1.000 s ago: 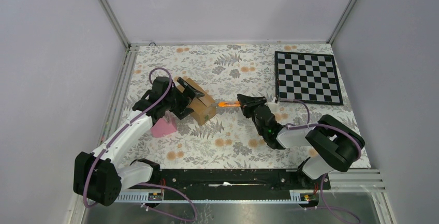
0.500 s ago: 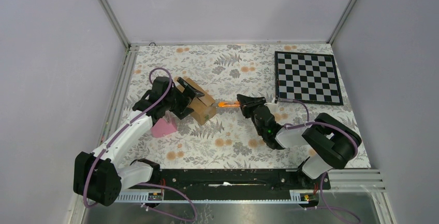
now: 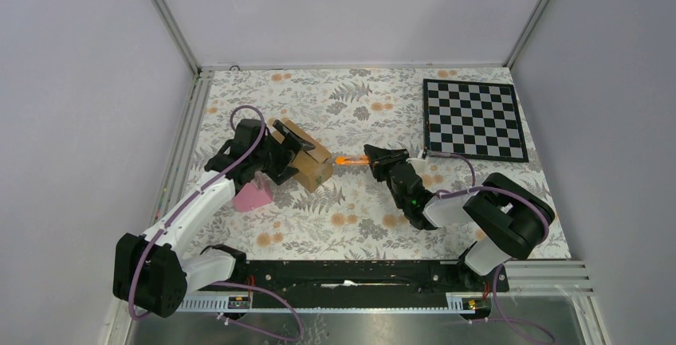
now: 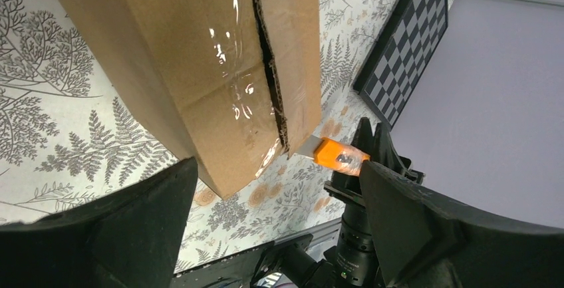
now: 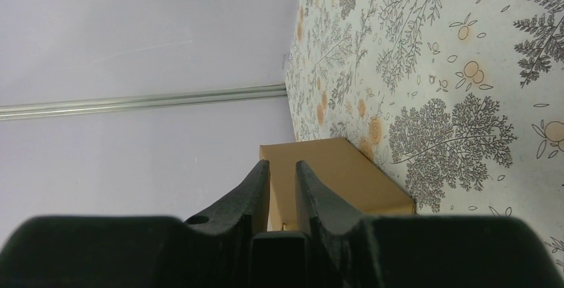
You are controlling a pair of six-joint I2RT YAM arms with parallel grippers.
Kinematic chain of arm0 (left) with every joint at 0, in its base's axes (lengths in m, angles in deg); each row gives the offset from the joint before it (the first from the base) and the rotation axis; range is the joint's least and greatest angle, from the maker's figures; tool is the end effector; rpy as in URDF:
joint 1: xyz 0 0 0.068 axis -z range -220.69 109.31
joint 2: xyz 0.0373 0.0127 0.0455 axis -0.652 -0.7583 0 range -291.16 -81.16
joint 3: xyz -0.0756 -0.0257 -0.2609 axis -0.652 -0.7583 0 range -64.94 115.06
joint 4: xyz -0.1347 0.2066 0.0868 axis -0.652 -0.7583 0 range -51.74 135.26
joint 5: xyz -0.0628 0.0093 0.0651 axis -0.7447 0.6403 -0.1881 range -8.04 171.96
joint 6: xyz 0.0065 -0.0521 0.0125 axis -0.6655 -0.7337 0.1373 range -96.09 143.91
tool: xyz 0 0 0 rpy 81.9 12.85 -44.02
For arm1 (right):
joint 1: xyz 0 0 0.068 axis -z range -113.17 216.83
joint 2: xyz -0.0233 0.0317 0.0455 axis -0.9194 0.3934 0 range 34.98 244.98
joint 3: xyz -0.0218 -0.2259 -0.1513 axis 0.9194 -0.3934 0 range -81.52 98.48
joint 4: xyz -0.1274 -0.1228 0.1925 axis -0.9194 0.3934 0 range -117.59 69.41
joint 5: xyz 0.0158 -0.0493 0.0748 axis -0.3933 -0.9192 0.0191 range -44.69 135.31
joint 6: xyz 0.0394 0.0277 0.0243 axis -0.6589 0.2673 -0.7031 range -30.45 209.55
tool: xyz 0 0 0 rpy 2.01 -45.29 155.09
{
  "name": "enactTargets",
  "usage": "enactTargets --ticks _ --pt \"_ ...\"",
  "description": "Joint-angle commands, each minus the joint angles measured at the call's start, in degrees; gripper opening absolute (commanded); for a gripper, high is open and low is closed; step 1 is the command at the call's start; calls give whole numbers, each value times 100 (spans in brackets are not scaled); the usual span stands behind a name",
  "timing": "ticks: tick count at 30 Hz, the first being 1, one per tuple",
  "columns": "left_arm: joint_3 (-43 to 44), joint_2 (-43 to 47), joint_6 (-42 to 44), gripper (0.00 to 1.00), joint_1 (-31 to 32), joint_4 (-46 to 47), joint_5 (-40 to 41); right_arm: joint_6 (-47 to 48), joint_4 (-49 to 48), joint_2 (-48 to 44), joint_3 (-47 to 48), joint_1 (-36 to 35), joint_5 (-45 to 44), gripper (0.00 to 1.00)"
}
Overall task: Unpack the express box
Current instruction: Cut the express box at the center of the board.
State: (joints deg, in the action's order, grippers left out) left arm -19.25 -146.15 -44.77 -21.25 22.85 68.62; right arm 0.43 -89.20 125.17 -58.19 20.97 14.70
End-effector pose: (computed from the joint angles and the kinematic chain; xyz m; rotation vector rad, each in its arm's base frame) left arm 0.2241 -0.0877 0.2561 -0.9259 2.3357 -0.9931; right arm 0.2057 0.1859 0.1662 1.0684 1.4898 1.3127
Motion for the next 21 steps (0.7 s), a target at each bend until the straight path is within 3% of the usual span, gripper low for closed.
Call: enactTargets --ticks 1,21 --pt "-57 65 -13 99 -19 235 -107 88 -170 -72 195 -74 -242 0" --pt "-143 -5 -72 99 -19 431 -252 243 -295 317 488 -206 -236 0"
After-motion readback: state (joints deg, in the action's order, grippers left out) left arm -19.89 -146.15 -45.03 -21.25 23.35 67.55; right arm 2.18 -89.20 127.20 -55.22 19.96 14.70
